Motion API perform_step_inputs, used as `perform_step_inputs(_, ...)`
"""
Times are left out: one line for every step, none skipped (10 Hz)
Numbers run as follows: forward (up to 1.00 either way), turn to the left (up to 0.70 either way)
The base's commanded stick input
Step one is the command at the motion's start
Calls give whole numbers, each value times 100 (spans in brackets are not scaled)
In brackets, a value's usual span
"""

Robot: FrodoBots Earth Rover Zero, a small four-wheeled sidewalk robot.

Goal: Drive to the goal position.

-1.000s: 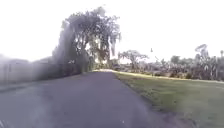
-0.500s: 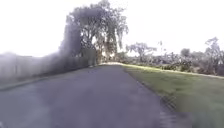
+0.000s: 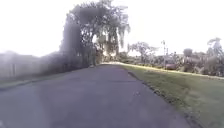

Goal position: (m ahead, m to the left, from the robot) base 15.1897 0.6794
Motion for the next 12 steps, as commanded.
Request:
perform_step_inputs(100,0)
perform_step_inputs(100,0)
perform_step_inputs(100,0)
perform_step_inputs(100,0)
perform_step_inputs(100,0)
perform_step_inputs(100,0)
perform_step_inputs(100,0)
perform_step_inputs(100,0)
perform_step_inputs(100,0)
perform_step_inputs(100,0)
perform_step_inputs(100,0)
perform_step_inputs(100,0)
